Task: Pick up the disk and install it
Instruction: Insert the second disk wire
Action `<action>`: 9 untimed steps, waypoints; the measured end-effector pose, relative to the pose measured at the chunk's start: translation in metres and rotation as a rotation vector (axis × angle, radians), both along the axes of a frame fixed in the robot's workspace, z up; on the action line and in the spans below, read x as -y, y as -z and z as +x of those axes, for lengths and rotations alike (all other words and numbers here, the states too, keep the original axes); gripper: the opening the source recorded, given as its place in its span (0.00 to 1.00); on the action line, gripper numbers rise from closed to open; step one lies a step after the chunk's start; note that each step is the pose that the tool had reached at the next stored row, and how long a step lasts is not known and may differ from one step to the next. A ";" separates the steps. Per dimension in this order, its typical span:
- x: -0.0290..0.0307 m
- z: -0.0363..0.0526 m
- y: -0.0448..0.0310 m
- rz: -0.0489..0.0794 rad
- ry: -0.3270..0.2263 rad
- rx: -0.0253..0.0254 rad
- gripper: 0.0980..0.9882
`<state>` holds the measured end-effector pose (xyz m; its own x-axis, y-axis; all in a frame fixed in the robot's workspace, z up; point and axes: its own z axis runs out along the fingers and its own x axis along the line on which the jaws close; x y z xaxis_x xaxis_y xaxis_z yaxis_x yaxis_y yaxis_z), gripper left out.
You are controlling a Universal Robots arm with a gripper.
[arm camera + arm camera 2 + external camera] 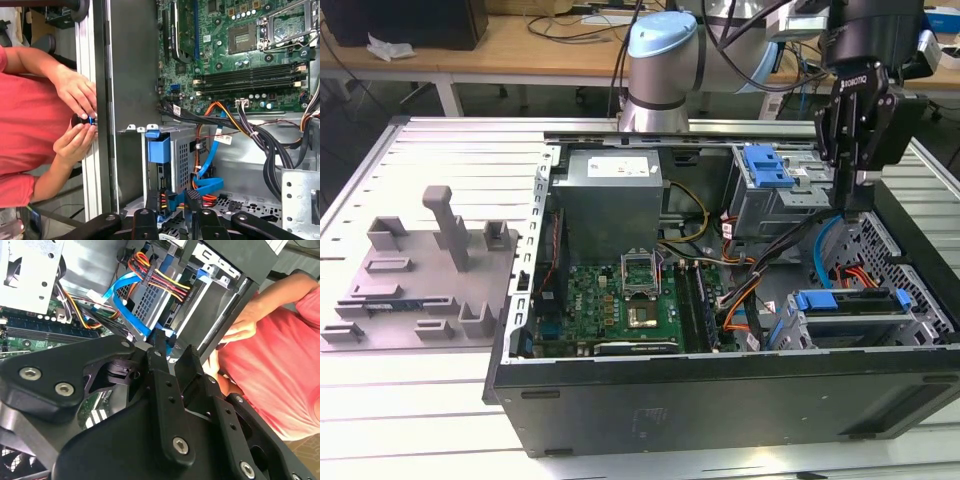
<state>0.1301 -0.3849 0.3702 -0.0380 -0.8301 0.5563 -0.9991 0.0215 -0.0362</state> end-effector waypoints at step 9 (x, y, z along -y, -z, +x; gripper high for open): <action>0.0064 -0.0012 0.0003 0.026 -0.002 0.0197 0.28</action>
<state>0.1288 -0.3913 0.3698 -0.0475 -0.8446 0.5333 -0.9982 0.0212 -0.0553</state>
